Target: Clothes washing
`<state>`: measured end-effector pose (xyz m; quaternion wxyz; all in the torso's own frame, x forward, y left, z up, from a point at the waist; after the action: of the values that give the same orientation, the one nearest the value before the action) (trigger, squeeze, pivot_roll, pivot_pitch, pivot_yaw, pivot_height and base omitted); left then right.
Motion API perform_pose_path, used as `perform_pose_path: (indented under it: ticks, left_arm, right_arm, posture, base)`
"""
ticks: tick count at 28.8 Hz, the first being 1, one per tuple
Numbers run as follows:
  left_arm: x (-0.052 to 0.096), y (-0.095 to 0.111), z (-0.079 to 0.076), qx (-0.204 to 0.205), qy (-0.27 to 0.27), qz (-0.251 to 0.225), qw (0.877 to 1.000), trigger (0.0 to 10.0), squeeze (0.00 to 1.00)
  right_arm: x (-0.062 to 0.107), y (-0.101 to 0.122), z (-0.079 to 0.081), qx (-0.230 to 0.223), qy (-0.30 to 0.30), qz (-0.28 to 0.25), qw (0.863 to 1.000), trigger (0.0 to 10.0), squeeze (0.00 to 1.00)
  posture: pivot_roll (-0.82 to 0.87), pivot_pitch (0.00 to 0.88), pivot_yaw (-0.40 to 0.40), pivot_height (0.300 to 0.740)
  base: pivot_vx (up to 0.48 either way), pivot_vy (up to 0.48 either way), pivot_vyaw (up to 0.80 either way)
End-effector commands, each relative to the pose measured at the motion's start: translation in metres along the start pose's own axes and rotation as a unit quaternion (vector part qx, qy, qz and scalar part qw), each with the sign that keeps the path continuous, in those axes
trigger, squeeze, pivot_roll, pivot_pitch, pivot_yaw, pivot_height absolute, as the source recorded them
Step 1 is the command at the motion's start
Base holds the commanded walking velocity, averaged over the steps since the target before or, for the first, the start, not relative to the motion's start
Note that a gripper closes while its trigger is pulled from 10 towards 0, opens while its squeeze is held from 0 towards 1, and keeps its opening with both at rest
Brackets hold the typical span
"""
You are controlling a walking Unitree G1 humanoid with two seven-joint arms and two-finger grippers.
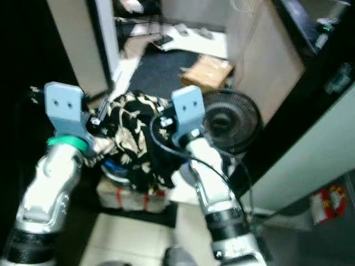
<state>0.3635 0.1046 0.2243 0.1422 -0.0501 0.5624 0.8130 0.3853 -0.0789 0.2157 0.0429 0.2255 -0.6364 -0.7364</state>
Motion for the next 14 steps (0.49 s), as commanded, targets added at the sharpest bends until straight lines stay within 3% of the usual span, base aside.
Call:
perform_pose_path:
  ticks: [1, 14]
  left_arm:
    - [0.0005, -0.0035, 0.0008, -0.008, 0.000, 0.005, 1.000, 10.0, 0.00]
    - [0.0001, -0.0035, 0.0005, -0.009, 0.000, 0.004, 1.000, 10.0, 0.00]
  right_arm:
    - [-0.0001, 0.0000, 0.0010, -0.004, -0.002, -0.001, 1.000, 10.0, 0.00]
    - [-0.0011, 0.0011, 0.0021, -0.003, 0.001, -0.002, 1.000, 10.0, 0.00]
  posture:
    - [-0.01, 0.042, -0.005, 0.740]
    - [-0.01, 0.039, -0.006, 0.740]
  base:
    - [0.322, 0.000, 0.00]
    - [0.318, 0.000, 0.00]
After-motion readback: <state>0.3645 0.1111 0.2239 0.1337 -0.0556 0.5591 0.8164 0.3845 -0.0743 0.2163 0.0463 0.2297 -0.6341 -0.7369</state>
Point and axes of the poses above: a point about 5 cm out from each wrist's last joint towards the gripper, its own x axis pointing back from the gripper into the wrist, its own y axis along the axis of the wrist's last joint, z = x × y, the point moved 6 cm from there along -x, pointing out of the wrist towards the gripper, and after that the axes turned 15 degrees about -x, right-handed, at the moved point
